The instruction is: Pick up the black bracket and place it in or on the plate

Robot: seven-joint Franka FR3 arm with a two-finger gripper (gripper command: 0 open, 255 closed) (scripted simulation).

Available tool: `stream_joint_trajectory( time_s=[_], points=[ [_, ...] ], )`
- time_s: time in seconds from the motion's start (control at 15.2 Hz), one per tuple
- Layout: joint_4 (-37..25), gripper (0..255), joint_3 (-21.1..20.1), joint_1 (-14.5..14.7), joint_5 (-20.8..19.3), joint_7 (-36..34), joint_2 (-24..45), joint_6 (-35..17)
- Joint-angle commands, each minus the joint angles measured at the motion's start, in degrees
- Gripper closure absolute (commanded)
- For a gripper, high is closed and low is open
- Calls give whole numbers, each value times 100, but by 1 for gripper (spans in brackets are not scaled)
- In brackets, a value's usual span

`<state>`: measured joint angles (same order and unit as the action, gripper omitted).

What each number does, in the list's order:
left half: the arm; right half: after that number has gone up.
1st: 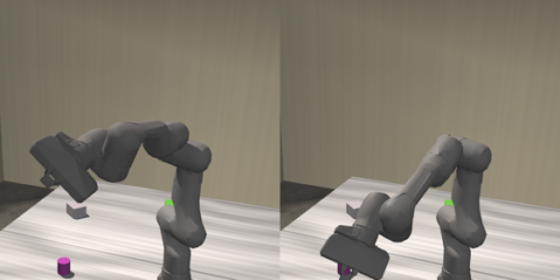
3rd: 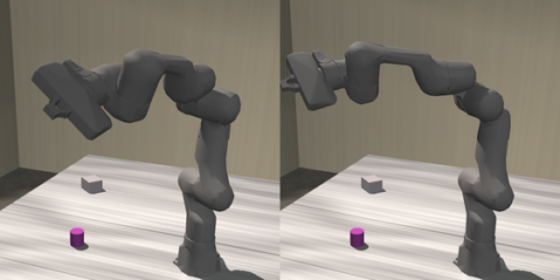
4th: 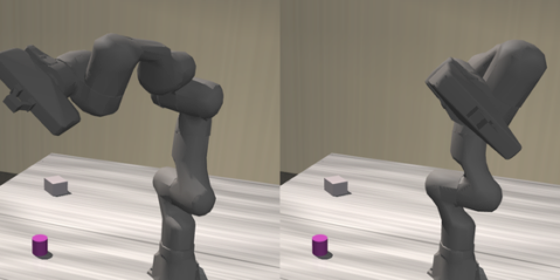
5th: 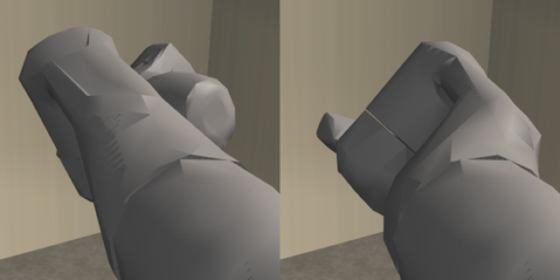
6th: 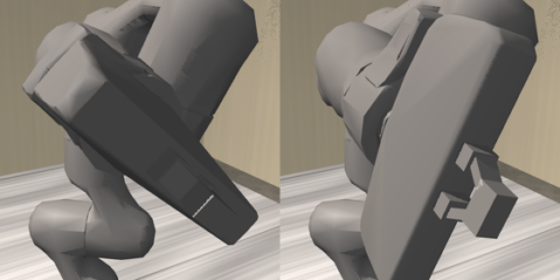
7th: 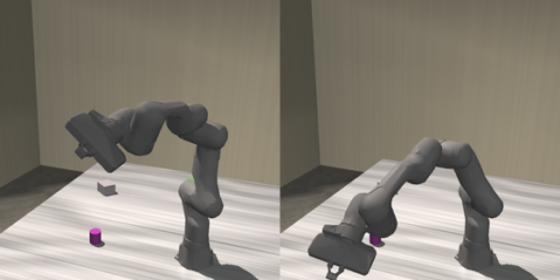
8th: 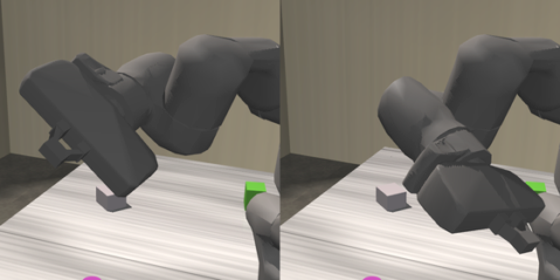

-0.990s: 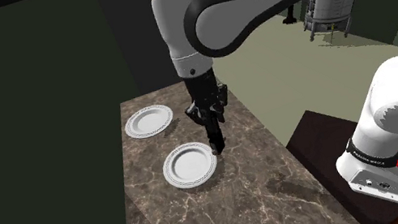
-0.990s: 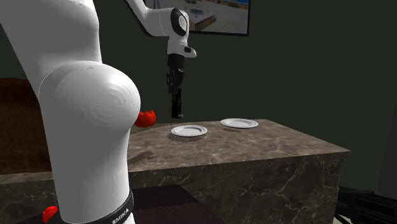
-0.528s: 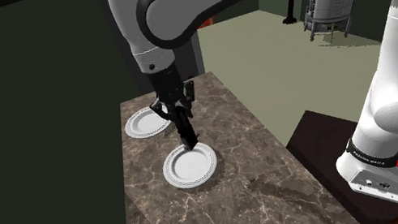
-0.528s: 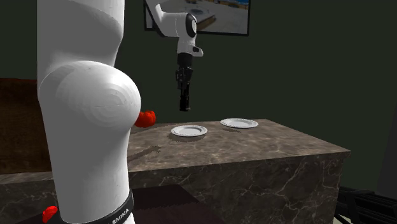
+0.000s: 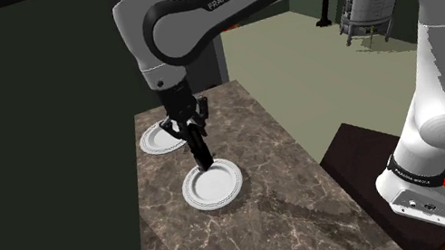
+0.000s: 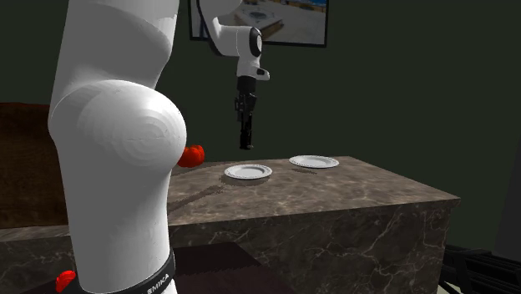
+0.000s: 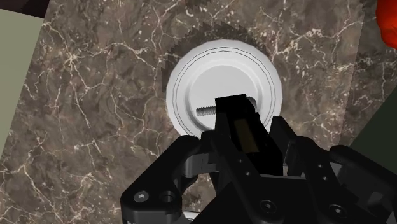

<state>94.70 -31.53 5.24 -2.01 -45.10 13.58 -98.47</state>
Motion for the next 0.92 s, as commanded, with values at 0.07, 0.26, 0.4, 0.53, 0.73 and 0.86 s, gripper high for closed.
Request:
stream_joint_trajectory(
  time_s=[0.07, 0.26, 0.4, 0.53, 0.73, 0.86],
  points=[
    [213, 255, 6, -3, -13, 1, 20, -234],
    [391, 255, 16, -2, -37, -3, 65, -451],
    [502, 255, 23, 1, -57, -8, 102, -593],
    [607, 255, 31, 5, -80, -15, 144, -735],
    [755, 255, 45, 14, -119, -28, 215, -944],
    [846, 255, 55, 21, -149, -40, 269, -1082]
  ],
)
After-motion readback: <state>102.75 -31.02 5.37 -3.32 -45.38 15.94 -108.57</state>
